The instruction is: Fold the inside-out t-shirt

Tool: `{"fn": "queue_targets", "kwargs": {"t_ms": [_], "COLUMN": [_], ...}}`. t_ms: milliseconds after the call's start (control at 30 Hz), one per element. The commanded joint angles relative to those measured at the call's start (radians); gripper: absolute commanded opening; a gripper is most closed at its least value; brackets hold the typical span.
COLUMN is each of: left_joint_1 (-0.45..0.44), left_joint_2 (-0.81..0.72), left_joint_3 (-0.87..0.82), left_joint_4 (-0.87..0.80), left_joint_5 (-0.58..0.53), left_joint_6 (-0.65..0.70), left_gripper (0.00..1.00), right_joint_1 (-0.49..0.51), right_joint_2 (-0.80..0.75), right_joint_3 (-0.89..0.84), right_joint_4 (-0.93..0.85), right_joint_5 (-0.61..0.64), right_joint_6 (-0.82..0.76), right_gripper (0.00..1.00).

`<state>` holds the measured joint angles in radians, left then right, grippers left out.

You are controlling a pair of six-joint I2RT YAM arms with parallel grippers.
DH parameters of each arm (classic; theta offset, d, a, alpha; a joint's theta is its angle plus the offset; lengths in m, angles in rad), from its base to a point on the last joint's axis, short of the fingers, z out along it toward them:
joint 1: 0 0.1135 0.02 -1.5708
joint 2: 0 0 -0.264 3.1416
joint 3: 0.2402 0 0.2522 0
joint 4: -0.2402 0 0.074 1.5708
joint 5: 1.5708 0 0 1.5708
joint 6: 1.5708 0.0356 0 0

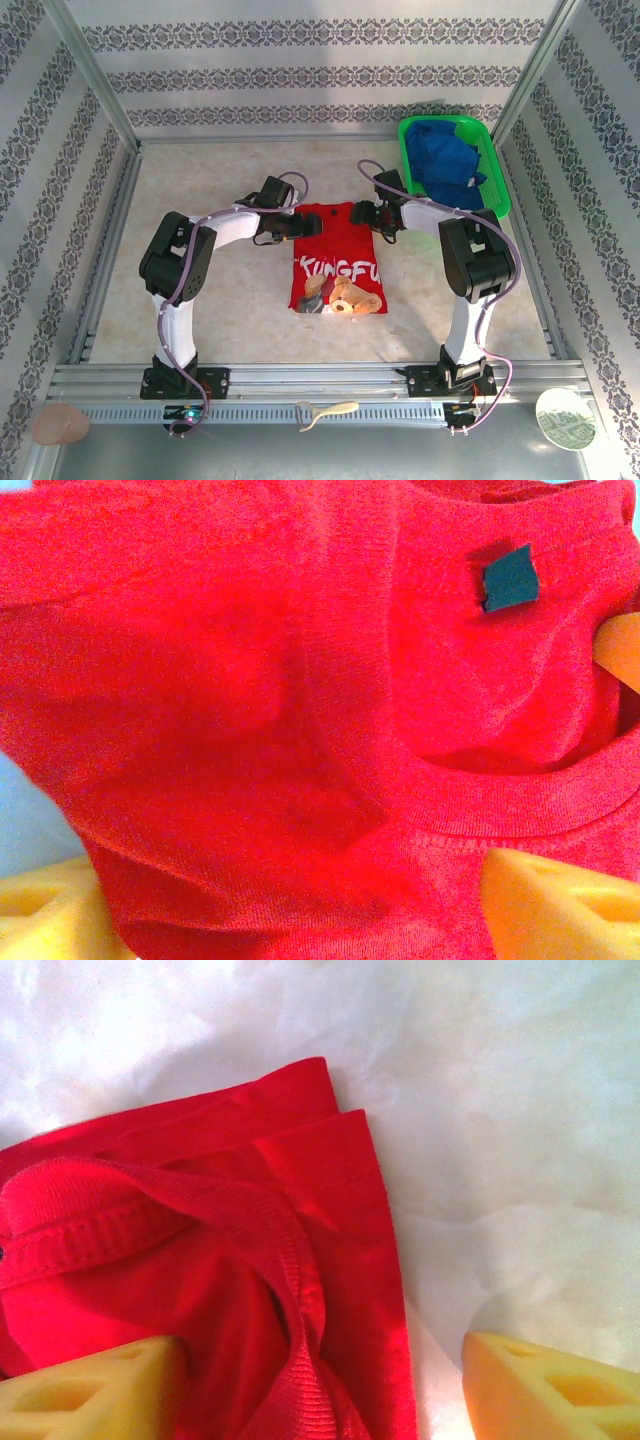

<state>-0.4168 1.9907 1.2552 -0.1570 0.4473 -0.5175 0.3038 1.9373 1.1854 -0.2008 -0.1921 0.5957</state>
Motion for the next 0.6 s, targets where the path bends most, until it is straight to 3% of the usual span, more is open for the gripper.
{"fn": "queue_targets", "kwargs": {"t_ms": [0,167,400,467,500,533,567], "left_joint_1": [-0.007,-0.007,-0.005,0.002,0.008,0.014,0.02], "left_joint_2": [0.03,-0.01,-0.013,-0.007,-0.004,0.001,0.005], "left_joint_3": [-0.049,-0.121,-0.193,-0.21,-0.218,-0.225,-0.229], "left_joint_4": [0.057,0.211,0.38,0.415,0.431,0.436,0.439], "left_joint_5": [0.058,0.122,0.177,0.17,0.165,0.154,0.138], "left_joint_6": [-0.041,-0.103,-0.171,-0.186,-0.195,-0.203,-0.204], "left_gripper": [0.75,0.6,0.48,0.41,0.41,0.46,0.51], "right_joint_1": [0.058,0.056,0.046,0.042,0.04,0.038,0.034], "right_joint_2": [0.038,0.022,0.018,0.025,0.028,0.032,0.039], "right_joint_3": [-0.052,-0.086,-0.119,-0.118,-0.12,-0.121,-0.119], "right_joint_4": [0.08,0.139,0.205,0.21,0.214,0.217,0.22], "right_joint_5": [-0.2,-0.228,-0.243,-0.249,-0.247,-0.243,-0.245], "right_joint_6": [0.062,0.089,0.115,0.119,0.123,0.129,0.135], "right_gripper": [0.66,0.49,0.3,0.32,0.38,0.46,0.47]}}
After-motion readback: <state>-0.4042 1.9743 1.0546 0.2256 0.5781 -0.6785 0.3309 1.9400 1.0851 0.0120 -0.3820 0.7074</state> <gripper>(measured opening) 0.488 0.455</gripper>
